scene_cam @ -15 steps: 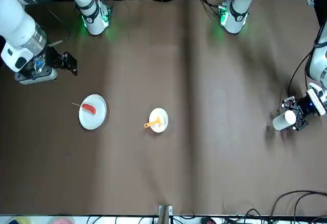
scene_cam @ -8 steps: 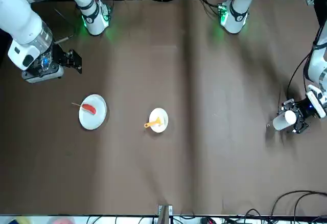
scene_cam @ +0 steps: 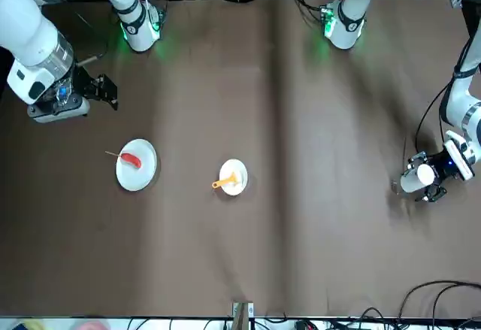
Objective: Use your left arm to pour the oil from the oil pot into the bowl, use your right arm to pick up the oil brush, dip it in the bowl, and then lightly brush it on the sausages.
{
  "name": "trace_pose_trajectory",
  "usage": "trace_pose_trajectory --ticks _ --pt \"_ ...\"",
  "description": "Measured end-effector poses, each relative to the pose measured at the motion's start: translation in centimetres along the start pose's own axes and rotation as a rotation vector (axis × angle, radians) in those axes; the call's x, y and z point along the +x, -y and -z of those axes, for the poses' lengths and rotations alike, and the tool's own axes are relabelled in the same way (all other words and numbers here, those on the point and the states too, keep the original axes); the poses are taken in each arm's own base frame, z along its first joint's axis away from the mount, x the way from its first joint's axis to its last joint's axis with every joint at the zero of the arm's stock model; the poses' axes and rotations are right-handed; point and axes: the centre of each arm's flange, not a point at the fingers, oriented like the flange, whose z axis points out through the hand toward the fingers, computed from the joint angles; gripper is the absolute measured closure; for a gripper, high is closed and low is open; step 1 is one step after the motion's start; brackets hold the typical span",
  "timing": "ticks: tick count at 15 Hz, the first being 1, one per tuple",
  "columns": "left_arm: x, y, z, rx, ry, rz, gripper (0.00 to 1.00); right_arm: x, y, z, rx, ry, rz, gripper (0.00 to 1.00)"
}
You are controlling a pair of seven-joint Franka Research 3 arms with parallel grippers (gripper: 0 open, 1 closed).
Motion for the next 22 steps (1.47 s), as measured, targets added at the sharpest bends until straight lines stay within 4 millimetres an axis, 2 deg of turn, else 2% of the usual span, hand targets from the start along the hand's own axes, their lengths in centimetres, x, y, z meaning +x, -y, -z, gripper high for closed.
trace_pose_trajectory --ticks 3,5,10,15,18,19,22 --pt "-0.3 -0.1 -0.3 0.005 0.01 0.005 0.37 0.0 0.0 0.0 0.0 0.001 -0.001 0.0" --pt "-0.1 0.0 -0.9 0.001 0.017 0.002 0.45 0.0 -0.1 0.0 0.0 0.001 -0.001 0.0" --pt "0.7 0.2 -1.8 -0.032 0.069 -0.027 0.47 0.0 0.0 0.0 0.0 0.0 -0.001 0.0" --pt "3.3 0.8 -4.7 -0.106 0.228 -0.041 0.47 0.0 0.4 0.0 0.0 -0.001 0.008 0.0" --pt "4.5 0.6 -8.3 -0.153 0.261 0.0 0.47 0.0 0.5 0.0 0.0 -0.003 0.009 0.0" --pt "5.5 0.4 -11.1 -0.186 0.283 0.031 0.47 0.0 0.5 0.0 0.0 -0.003 0.009 0.0" --pt "7.5 0.3 -14.0 -0.222 0.33 0.074 0.47 0.0 0.4 0.0 0.0 -0.001 0.008 0.0"
